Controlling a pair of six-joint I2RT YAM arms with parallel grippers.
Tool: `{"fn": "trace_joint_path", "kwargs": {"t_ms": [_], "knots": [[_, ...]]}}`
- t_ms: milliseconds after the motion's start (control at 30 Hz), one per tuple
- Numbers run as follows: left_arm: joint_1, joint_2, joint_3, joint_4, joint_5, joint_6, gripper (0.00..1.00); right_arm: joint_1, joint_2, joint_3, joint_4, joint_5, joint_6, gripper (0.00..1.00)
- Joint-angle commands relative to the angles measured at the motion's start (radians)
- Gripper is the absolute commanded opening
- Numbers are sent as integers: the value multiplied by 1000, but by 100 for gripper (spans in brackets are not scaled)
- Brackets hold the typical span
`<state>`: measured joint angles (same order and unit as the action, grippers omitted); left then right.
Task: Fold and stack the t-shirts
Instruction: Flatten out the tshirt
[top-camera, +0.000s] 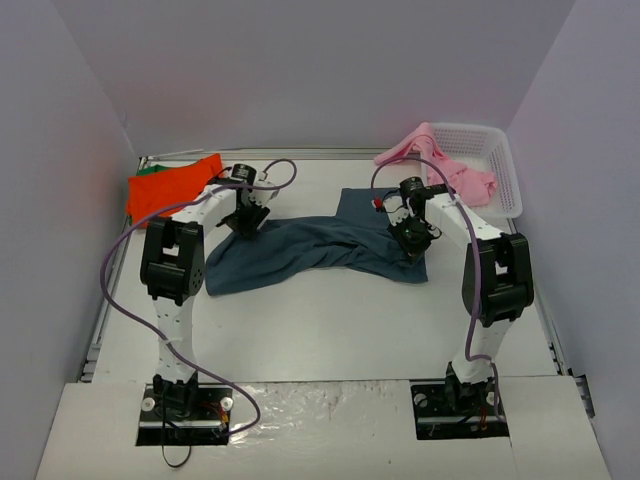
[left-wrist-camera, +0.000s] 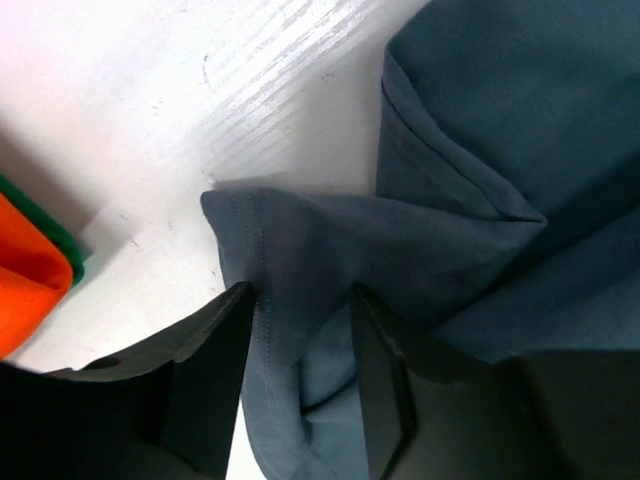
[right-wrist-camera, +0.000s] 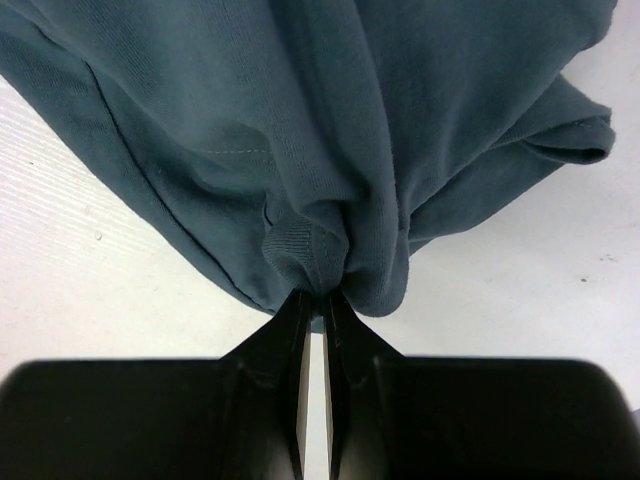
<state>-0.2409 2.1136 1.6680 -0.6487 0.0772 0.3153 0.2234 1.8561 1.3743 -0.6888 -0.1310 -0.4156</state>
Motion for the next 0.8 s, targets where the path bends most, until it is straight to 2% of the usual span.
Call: {"fn": "trace_joint_path", "kwargs": {"t_ms": [0,100,133,200,367,533,767], "knots": [[6,-4,49,-9,-10,15,41,5,-3,-17,-28,4,9,0],[5,9,58,-32,1,19,28,5,-9,-24,-28,5,8,0],[6,14,62,-35,-5,16,16,5,-11,-27,-28,5,8,0],[6,13,59,-43,-13,15,4,5,-15,-29,-28,7,8,0],[8,-53,47,-45,-27,21,3,5,-35,-26,-26,22,9,0],[17,-130,127,-127,-97,11,2,1,-90,28,-31,79,17,0],[100,-305,252,-250,-47,-83,2,-38,-133,283,-34,175,15,0]]}}
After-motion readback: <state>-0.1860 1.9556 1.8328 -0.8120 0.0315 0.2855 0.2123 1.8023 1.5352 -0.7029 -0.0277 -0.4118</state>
